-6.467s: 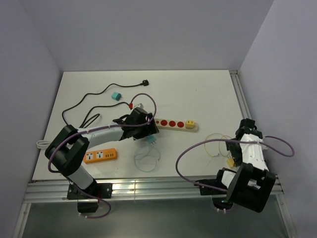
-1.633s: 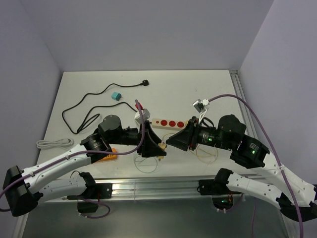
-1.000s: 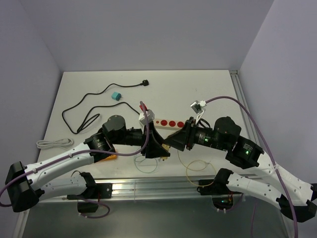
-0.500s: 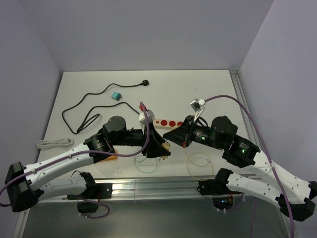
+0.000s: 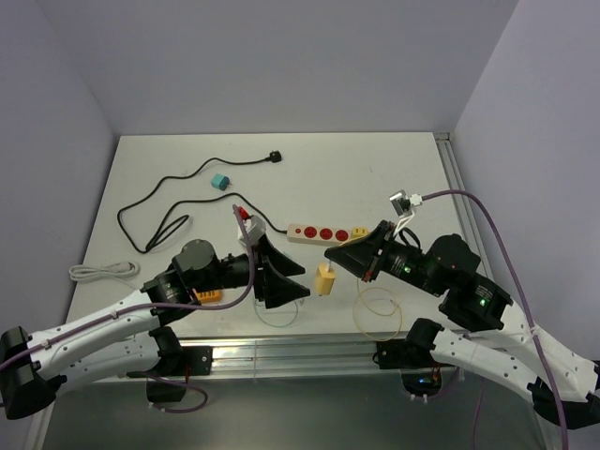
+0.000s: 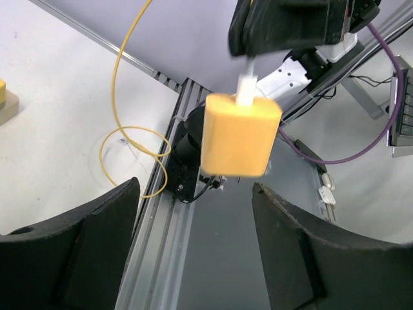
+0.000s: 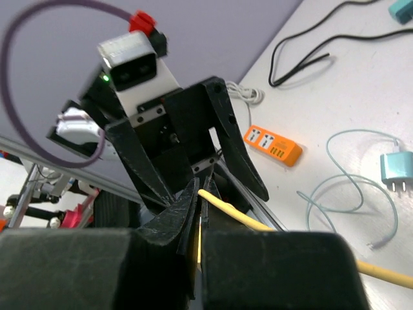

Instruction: Insert the plug

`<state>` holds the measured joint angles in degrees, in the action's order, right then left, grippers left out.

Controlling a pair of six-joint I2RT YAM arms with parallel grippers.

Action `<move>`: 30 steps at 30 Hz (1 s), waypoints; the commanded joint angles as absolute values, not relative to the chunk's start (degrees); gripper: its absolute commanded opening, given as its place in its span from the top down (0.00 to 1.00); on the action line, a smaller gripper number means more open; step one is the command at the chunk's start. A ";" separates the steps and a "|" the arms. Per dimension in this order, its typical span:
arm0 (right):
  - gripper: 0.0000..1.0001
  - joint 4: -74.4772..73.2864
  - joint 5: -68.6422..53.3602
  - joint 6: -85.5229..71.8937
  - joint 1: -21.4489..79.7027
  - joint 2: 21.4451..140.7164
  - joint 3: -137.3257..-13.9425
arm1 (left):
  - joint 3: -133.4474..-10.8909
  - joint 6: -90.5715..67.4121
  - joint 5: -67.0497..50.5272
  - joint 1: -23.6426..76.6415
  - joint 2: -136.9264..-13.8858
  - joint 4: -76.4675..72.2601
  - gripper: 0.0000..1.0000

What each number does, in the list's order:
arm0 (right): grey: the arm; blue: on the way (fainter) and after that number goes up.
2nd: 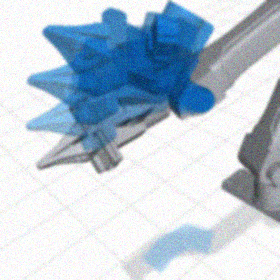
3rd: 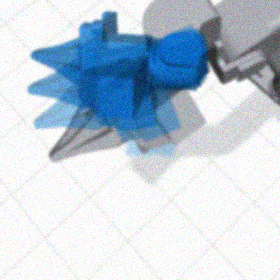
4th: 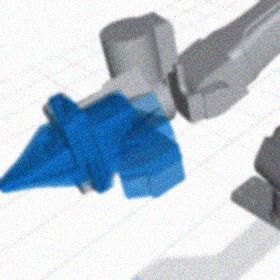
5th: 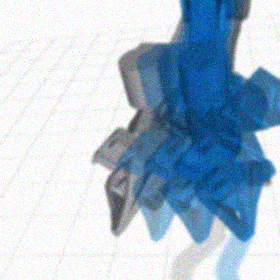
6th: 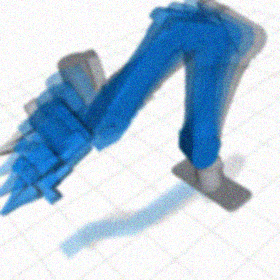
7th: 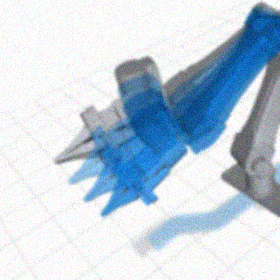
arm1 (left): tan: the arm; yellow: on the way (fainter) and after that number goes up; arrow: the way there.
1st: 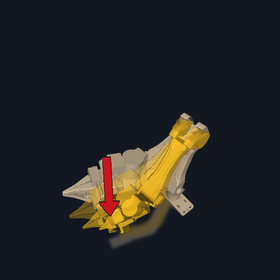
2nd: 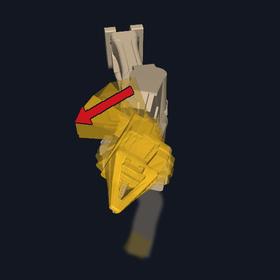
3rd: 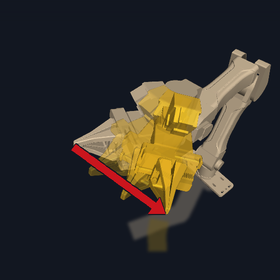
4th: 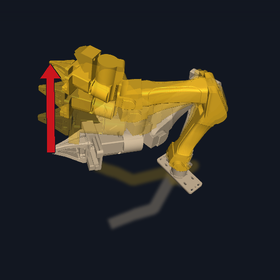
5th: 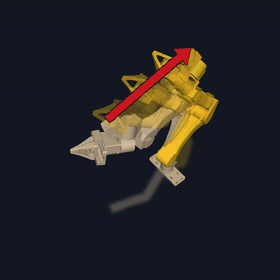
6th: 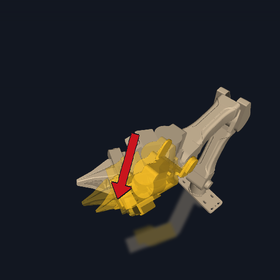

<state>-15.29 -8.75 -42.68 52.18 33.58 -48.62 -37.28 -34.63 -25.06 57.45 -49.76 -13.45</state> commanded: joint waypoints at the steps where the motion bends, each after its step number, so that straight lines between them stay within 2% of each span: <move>1: 1.00 -10.90 -6.68 -44.21 51.94 32.87 -48.60 | -34.11 -37.53 -22.94 57.48 -47.29 -21.61 0.23; 8: 1.00 -10.55 -6.42 -45.35 51.94 33.57 -48.87 | -32.08 -39.55 -23.03 57.57 -47.99 -29.60 0.16; 20: 1.00 -10.46 -2.46 -51.06 51.94 35.42 -48.08 | -29.97 -33.67 -14.07 63.45 -47.72 -36.56 0.08; 30: 1.00 -9.05 -2.55 -53.88 51.94 36.21 -47.81 | -31.20 -31.20 -10.20 66.27 -50.80 -35.86 0.09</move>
